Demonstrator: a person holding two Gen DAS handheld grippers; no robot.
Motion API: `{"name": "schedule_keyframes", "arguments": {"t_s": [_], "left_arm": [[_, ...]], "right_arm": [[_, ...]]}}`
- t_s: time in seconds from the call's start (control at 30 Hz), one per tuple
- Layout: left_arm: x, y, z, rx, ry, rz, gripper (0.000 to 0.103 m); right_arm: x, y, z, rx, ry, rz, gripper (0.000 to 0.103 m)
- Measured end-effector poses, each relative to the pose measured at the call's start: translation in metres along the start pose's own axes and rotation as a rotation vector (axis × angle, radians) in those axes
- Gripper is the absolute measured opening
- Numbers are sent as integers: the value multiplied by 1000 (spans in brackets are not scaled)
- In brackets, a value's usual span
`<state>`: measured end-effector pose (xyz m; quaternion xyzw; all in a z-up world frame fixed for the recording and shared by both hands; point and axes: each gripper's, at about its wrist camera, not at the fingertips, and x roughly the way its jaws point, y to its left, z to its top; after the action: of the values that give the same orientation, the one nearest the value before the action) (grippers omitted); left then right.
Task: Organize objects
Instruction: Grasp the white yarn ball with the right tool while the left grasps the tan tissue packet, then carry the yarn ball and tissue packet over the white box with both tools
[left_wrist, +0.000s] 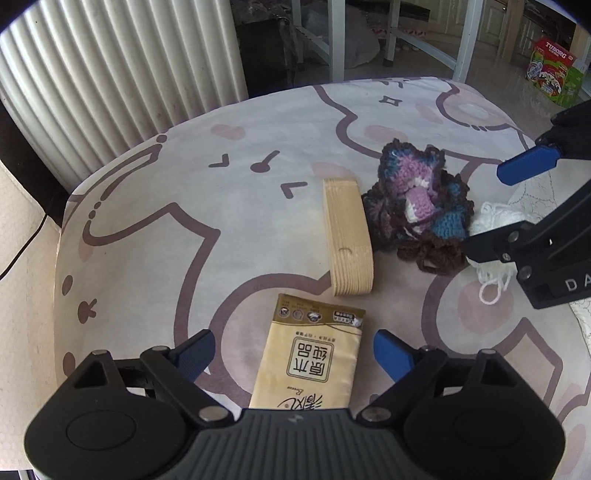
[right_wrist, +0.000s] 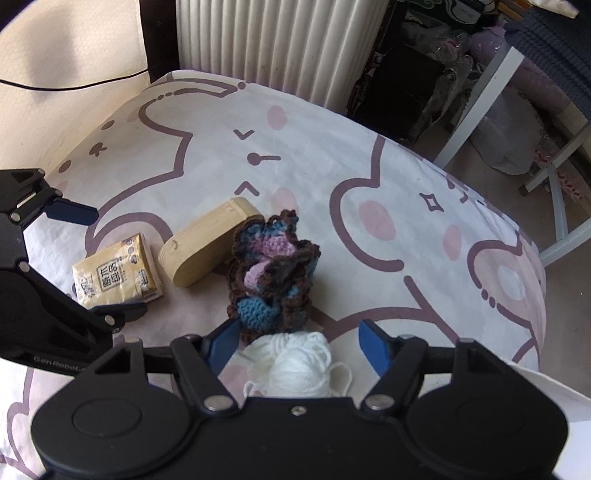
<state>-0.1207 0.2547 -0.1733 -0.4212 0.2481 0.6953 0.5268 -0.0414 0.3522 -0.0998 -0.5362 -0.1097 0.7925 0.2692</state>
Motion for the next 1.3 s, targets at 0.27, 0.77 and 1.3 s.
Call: {"name": "schedule_keyframes", "arguments": {"t_s": [0.27,0.77,1.3], "left_arm": [[8,-6,2,18,37,-12,83],[15,-3,7,-66,107,-41,59],[-15,0,2,-161,128,50,55]], "right_arm": [[24,1,-11,-8,94,19,68],[33,-10,-21,59,121,38,40],[-8,-13,-32,72,64,37,37]]}}
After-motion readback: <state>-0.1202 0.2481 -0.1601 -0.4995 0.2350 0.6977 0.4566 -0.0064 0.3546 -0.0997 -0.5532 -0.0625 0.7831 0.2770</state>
